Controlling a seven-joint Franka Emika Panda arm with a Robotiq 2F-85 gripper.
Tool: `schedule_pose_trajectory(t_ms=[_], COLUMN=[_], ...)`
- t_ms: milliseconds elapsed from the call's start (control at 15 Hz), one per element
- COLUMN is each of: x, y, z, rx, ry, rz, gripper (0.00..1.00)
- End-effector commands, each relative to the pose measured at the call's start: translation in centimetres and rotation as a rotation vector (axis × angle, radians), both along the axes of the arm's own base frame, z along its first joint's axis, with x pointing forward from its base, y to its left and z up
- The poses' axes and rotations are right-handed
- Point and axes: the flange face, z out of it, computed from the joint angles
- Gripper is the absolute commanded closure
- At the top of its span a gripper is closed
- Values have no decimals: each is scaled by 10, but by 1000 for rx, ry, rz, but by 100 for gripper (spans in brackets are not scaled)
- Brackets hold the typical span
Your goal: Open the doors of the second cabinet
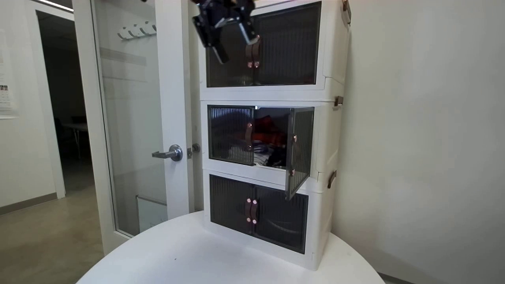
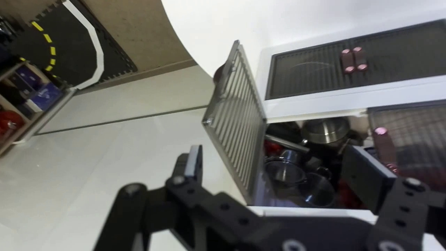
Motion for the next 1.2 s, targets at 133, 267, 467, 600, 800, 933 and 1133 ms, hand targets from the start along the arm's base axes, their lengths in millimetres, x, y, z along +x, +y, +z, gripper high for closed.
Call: schedule_pose_trajectory(t_ms=[133,267,467,600,800,933,1133], x=[12,24,42,52,69,81,101], y=[61,80,106,130,147,148,141], z=[-50,-75,-101,-116,-129,-133,-141], rx=[-83,-146,-206,-205,-217,-219,-242], ry=[110,124,99,79,21,-30,-93], rz=[169,175,160,162,110,49,-31], gripper=[0,0,0,0,0,0,0])
